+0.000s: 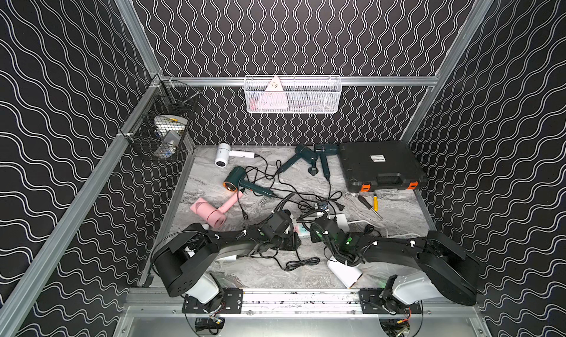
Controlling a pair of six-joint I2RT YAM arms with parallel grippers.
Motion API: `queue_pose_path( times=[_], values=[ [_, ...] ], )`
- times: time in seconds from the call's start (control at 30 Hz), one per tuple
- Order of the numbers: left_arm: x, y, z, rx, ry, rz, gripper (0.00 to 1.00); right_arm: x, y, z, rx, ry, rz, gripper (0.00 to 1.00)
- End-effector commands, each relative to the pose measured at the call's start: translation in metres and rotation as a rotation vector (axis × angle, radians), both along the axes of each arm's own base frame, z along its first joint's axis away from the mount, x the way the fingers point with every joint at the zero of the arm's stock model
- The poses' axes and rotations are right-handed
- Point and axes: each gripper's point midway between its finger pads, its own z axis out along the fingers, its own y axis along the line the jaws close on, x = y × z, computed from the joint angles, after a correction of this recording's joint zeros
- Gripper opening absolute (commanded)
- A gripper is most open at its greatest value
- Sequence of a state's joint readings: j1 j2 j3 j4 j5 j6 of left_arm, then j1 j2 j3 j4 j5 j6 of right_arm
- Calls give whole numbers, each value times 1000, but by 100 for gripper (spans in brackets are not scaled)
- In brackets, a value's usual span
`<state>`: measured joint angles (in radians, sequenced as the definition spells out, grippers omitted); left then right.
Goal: Charge the blow dryers
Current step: Insert the plug into the socket.
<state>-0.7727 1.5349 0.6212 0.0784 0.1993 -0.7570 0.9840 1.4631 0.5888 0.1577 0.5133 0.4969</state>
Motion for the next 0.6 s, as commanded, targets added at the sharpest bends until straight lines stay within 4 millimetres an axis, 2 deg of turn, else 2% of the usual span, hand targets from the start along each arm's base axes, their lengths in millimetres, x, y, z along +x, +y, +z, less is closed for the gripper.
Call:
queue_pose_path(
  times=[0.0,0.4,0.57],
  values=[
    [11,14,-6,53,-31,58,49,-31,-14,-38,-109,179,9,0],
    [17,19,-1,41,-47,76,49,-36,-15,-60,-165,275,-61,0],
    [20,23,4,36,-58,86,49,-33,-11,-62,-151,308,-60,0]
  ],
)
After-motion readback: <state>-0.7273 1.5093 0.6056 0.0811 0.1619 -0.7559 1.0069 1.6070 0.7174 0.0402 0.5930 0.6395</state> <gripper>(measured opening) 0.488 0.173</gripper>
